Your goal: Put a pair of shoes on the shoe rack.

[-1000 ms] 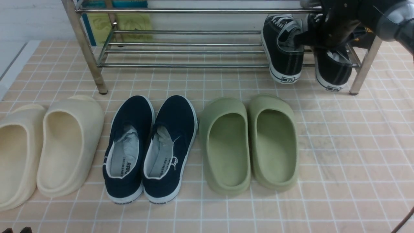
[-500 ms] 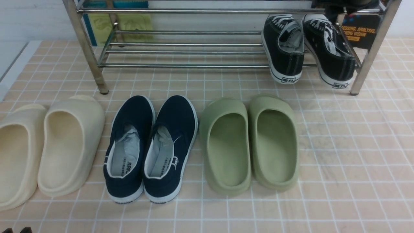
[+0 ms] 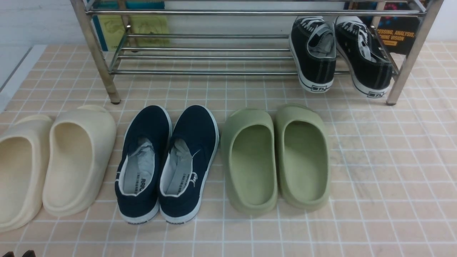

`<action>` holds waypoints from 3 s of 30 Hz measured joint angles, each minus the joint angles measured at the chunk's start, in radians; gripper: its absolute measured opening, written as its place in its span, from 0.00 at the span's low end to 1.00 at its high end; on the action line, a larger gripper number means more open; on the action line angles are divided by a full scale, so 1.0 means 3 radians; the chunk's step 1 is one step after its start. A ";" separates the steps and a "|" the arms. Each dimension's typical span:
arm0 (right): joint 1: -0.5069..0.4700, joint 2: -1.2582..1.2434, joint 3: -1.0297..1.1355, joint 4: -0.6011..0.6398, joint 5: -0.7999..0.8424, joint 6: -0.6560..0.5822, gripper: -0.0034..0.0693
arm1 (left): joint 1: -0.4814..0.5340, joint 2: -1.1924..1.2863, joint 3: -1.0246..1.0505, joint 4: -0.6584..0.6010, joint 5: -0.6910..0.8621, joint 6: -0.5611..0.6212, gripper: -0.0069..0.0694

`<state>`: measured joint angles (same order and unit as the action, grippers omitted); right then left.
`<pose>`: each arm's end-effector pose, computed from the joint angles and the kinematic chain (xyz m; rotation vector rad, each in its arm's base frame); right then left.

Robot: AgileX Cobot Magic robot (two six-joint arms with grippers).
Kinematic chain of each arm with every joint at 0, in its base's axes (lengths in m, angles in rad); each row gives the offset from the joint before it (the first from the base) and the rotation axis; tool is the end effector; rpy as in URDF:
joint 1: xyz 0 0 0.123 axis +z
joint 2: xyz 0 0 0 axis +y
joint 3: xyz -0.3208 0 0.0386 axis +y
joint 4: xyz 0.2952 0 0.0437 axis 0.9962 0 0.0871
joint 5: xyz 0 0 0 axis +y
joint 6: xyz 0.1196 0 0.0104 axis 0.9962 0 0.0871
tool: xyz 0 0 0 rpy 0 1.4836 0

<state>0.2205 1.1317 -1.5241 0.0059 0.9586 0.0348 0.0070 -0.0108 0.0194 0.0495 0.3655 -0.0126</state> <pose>0.2547 0.0577 0.5277 -0.1900 2.0451 0.1658 0.0895 0.0028 0.1653 0.0125 1.8574 0.0446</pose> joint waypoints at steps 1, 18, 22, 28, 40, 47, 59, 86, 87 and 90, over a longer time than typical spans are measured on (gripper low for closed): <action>0.0000 -0.0187 0.0269 0.0053 -0.0103 0.0009 0.04 | 0.0000 0.0000 0.0000 0.0000 0.0000 0.0000 0.41; 0.0000 -0.2354 0.4973 0.0677 -0.4437 0.0034 0.05 | 0.0000 0.0000 0.0000 0.0000 0.0000 0.0000 0.41; 0.0000 -0.2354 0.5158 0.0677 -0.4806 0.0053 0.05 | 0.0000 0.0000 0.0000 0.0000 0.0000 0.0000 0.41; 0.0008 -0.2367 0.5163 0.0673 -0.4852 0.0053 0.06 | 0.0000 0.0000 0.0000 0.0000 0.0000 0.0000 0.41; -0.0760 -0.3753 0.5163 0.0448 -0.3132 -0.0297 0.06 | 0.0000 0.0000 0.0000 0.0000 0.0000 0.0000 0.41; -0.0861 -0.3806 0.5163 0.0253 -0.2197 -0.0005 0.06 | 0.0000 0.0000 0.0000 0.0000 0.0000 0.0000 0.41; -0.0865 -0.3806 0.5133 0.0302 -0.1900 0.0044 0.07 | 0.0000 0.0000 0.0000 0.0000 0.0000 0.0000 0.41; -0.0865 -0.3806 0.5133 0.0309 -0.1897 0.0045 0.10 | 0.0000 0.0000 0.0000 0.0000 0.0000 0.0000 0.41; -0.0865 -0.3806 0.5133 0.0309 -0.1897 0.0045 0.10 | 0.0000 0.0000 0.0000 0.0000 0.0000 0.0000 0.41; -0.0865 -0.3806 0.5133 0.0309 -0.1897 0.0045 0.10 | 0.0000 0.0000 0.0000 0.0000 0.0000 0.0000 0.41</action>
<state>-0.0389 -0.0100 0.0158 0.0987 0.3895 0.0482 0.0070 -0.0108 0.0194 0.0495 0.3655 -0.0126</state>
